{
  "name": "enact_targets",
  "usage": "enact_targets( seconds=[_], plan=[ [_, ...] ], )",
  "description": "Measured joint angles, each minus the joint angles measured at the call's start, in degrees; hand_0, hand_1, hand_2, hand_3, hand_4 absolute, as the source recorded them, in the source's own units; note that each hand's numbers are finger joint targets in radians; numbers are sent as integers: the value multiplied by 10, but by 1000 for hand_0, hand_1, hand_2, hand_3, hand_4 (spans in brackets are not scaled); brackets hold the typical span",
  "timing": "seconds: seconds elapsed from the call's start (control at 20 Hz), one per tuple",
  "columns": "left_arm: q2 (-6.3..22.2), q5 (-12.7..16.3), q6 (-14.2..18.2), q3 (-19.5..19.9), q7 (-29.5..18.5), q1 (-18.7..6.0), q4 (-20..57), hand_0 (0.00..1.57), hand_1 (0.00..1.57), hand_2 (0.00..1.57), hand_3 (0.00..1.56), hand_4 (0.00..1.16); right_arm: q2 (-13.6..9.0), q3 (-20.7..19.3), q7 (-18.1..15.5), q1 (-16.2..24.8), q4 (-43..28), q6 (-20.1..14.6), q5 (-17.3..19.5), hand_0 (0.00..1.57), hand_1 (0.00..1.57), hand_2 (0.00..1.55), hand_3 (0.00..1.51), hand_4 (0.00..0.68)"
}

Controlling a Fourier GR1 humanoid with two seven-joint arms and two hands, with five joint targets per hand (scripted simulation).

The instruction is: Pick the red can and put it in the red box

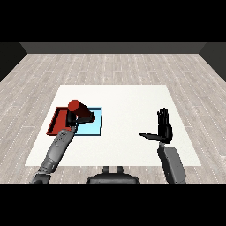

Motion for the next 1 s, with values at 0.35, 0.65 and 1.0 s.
enact_targets(
  seconds=[0.35,0.65,1.0],
  plan=[
    [48,-20,-28,59,7,-65,164,1571,1571,1551,1461,1100,13,-8,-28,12,58,13,4,0,0,0,0,0],
    [75,-13,-52,118,-53,-78,345,1571,1571,1571,1485,1075,17,-8,-52,8,75,18,18,0,0,0,0,0],
    [69,-46,-18,143,-80,-133,558,697,697,753,825,826,12,-15,-74,6,73,29,23,0,0,0,0,0]
  ],
)
